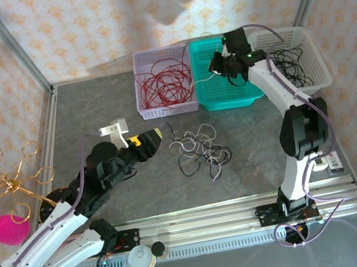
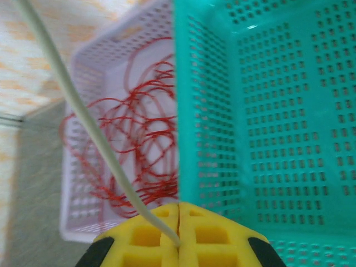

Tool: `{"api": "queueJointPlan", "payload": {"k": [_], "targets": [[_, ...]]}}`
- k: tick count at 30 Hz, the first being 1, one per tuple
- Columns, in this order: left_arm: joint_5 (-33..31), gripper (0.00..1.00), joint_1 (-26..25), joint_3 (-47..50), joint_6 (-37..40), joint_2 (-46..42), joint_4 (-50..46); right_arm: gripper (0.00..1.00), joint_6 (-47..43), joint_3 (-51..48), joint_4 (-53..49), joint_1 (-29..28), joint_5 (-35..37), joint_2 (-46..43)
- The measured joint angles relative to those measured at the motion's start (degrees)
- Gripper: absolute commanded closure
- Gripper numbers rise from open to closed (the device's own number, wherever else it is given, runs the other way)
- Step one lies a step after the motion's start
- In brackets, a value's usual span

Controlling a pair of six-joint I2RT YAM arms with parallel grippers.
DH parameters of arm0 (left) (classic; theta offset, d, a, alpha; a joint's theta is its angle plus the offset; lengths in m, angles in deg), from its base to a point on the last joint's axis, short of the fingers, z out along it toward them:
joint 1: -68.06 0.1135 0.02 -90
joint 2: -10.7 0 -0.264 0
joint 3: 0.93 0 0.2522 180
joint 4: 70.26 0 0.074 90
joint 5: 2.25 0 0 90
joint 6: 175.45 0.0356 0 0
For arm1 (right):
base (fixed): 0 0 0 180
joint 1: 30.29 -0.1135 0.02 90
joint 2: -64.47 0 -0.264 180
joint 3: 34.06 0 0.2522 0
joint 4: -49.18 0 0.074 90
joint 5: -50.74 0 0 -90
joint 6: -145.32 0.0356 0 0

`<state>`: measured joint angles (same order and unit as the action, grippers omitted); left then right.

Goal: Untangle the cables

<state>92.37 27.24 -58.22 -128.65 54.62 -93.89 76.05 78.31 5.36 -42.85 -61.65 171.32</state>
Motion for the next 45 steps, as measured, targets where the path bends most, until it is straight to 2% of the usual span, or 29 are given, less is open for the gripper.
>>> {"api": "queueJointPlan", "payload": {"k": [8,14,15,21,25,27,31,36,39,45], "targets": [[2.51,0.23,0.61,-0.02,0.39,2.78,-0.44,1.00,-3.45,15.87,-6.47,2.32,9.73,17.94],[6.43,0.23,5.92,-0.02,1.33,5.62,-2.36,1.00,-3.89,25.46,-11.80,5.20,20.00,28.79],[7.48,0.23,7.13,-0.02,1.57,5.81,-2.49,0.98,-3.91,26.62,-12.44,5.64,21.42,29.88],[15.08,0.24,14.40,0.04,4.31,7.93,-2.54,0.63,-4.07,32.15,-15.17,6.84,26.38,33.57],[18.80,0.26,17.75,0.92,7.19,11.47,-2.58,0.50,-2.05,32.06,-15.56,5.33,26.97,33.57],[20.55,0.28,17.94,1.64,8.63,13.18,-2.34,0.46,-0.09,29.79,-14.73,4.59,26.84,32.92],[23.50,0.28,17.94,5.42,10.32,14.53,0.00,0.44,3.54,21.53,-13.00,3.56,25.42,28.74],[25.11,0.29,17.94,10.51,10.71,14.86,4.24,0.44,5.16,18.82,-12.24,2.16,26.58,22.51],[25.57,0.30,17.94,12.50,10.75,15.63,6.45,0.44,6.08,13.94,-10.36,0.17,28.06,14.86],[25.49,0.30,17.94,15.80,10.71,15.52,9.46,0.46,8.28,-6.99,-4.20,-5.99,29.00,-6.58]]}}
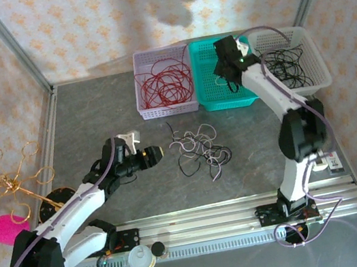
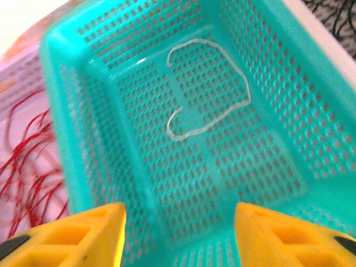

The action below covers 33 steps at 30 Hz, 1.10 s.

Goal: Untangle the cables

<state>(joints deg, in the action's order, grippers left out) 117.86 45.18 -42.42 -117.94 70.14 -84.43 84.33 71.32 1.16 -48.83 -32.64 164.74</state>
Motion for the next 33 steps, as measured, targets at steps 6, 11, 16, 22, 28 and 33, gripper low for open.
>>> {"api": "queueJointPlan", "payload": {"k": [6,11,16,22,28,33], "targets": [[-2.19,0.30,0.00,2.75,-0.39,-0.17,1.29,0.47,1.68,-18.58,3.26,-9.44,-0.68,-14.45],[-3.56,0.32,0.00,5.77,-2.38,1.25,3.78,0.47,4.98,-27.32,2.60,-18.12,-1.44,-16.57],[-3.28,0.34,0.00,7.69,-3.61,2.21,4.66,0.47,8.28,-33.48,3.43,-24.00,-3.04,-17.00],[-2.47,0.35,0.00,7.74,-3.61,2.21,4.98,0.52,5.64,-33.03,7.32,-28.87,-4.72,-13.70],[-1.92,0.35,0.00,7.82,-3.61,2.21,5.05,0.52,5.73,-24.65,7.23,-28.41,-2.67,-5.90],[-0.81,0.35,0.00,8.63,-3.67,2.23,5.90,0.51,14.88,-25.31,6.71,-26.27,0.17,-5.07]]}}
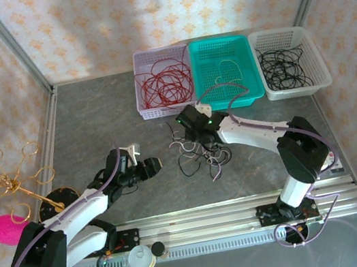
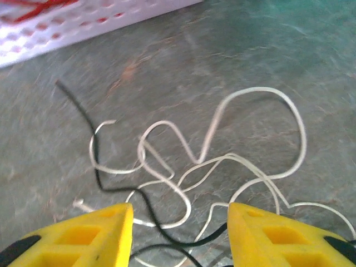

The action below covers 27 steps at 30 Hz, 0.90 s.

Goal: Untangle the cables

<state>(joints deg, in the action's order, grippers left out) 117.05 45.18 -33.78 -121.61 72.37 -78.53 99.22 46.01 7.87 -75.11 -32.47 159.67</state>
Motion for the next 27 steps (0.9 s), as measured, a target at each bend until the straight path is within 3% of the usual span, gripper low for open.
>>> {"api": "queueJointPlan", "payload": {"k": [8,14,16,23,27], "targets": [[1.88,0.36,0.00,0.02,0.09,2.47,1.51,0.51,10.36,-0.57,3.78,2.51,0.50,3.34],[2.27,0.36,0.00,0.02,0.11,2.45,1.66,0.58,14.80,2.34,3.37,2.91,3.45,8.48],[2.47,0.36,0.00,0.02,0.11,2.43,1.66,0.64,16.11,1.46,4.04,3.23,4.22,8.57],[3.13,0.36,0.00,-0.24,0.20,2.40,1.53,0.97,16.11,-2.14,7.48,3.76,5.77,9.01],[3.08,0.36,0.00,-0.92,0.24,0.81,0.28,1.00,13.77,-2.14,7.78,3.76,6.99,8.98]]}}
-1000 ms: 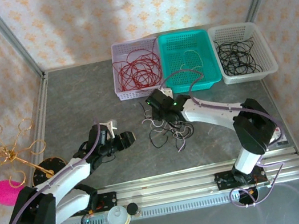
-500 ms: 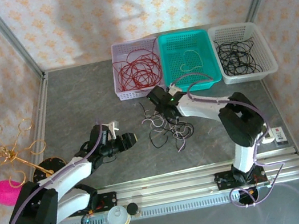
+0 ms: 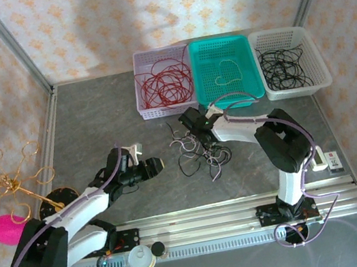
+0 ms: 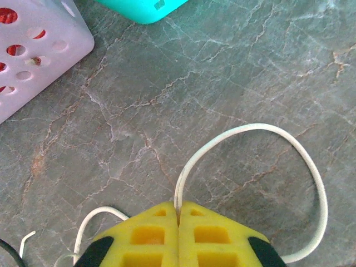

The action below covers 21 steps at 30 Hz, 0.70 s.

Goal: Untangle the cables

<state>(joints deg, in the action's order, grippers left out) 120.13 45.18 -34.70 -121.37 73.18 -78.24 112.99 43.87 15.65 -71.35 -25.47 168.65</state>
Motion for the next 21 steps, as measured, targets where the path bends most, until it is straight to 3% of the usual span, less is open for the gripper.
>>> {"api": "queueJointPlan", "payload": {"k": [4,12,16,21], "targets": [[-0.04,0.36,0.00,-0.98,0.00,-3.19,-2.14,1.00,-3.19,-0.02,-0.96,-0.02,0.26,-2.40],[-0.33,0.36,0.00,-4.31,0.04,-10.97,-8.04,1.00,-12.68,-1.33,-3.34,-0.52,-0.72,-18.36],[0.31,0.37,0.00,-8.11,2.01,-13.81,-10.43,1.00,-19.19,-2.54,-3.04,-0.52,-6.25,-25.88],[3.28,0.34,-0.07,-13.27,4.35,-14.47,-10.03,1.00,-25.38,-2.12,-2.45,0.13,-14.62,-29.09]]}}
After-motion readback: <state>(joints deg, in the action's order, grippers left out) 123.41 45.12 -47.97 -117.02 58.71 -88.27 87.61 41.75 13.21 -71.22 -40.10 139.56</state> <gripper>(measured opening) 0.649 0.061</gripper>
